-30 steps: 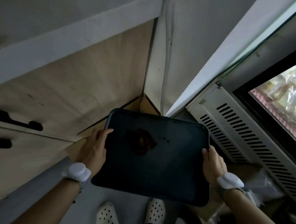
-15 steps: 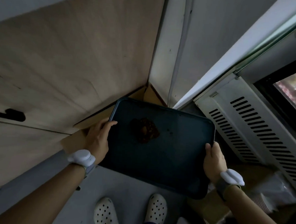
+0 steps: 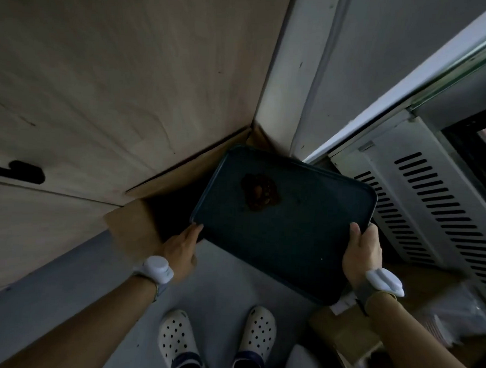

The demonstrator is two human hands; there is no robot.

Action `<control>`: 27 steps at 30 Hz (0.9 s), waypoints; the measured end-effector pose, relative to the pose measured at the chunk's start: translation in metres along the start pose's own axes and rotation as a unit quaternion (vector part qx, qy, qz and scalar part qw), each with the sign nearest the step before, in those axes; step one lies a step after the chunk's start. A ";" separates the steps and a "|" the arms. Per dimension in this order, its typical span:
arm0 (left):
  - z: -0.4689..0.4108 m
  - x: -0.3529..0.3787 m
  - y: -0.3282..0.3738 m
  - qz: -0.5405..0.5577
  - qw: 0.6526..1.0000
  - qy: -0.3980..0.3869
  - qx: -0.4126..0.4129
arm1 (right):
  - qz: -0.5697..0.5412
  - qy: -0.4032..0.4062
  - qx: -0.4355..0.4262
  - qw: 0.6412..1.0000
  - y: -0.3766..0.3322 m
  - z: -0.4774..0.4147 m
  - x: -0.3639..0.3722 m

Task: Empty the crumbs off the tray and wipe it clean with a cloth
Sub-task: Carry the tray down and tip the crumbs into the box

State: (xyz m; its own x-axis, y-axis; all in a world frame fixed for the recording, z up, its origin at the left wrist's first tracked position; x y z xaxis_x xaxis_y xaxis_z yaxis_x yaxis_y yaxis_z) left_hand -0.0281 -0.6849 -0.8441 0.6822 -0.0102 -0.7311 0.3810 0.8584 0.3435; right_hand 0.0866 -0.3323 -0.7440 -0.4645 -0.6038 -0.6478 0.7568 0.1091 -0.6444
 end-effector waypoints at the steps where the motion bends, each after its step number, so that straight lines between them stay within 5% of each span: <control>1: 0.001 0.003 0.000 -0.014 1.000 -0.019 -0.010 | -0.010 0.001 -0.004 1.000 -0.002 0.002 0.000; 8: 0.014 0.019 -0.003 -0.066 0.989 -0.111 -0.076 | -0.092 -0.009 -0.011 0.996 -0.020 0.027 0.012; 16: 0.031 0.043 -0.001 -0.117 0.972 -0.202 -0.017 | -0.073 0.011 -0.062 0.995 -0.040 0.052 0.027; 23: 0.023 0.035 0.002 -0.071 0.988 -0.124 -0.052 | -0.039 0.006 -0.093 0.995 -0.063 0.059 0.033; 27: 0.010 0.010 0.015 0.046 0.998 -0.027 -0.032 | -0.040 -0.002 -0.119 0.992 -0.079 0.061 0.034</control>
State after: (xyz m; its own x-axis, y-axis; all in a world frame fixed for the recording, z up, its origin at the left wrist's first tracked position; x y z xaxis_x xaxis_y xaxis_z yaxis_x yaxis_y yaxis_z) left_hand -0.0087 -0.6774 -0.8404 0.7455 0.0445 -0.6650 0.2754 0.8880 0.3682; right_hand 0.0393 -0.4102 -0.6906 -0.5169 -0.6213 -0.5888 0.5870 0.2434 -0.7721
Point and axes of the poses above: each hand's wrist, its own z-axis away from the middle knuckle, its own x-axis out of the palm, y = z × x, the point moved 3 cm from there along -z, towards the middle knuckle, and after that the axes turned 8 degrees about -z, right-handed, at the moved point
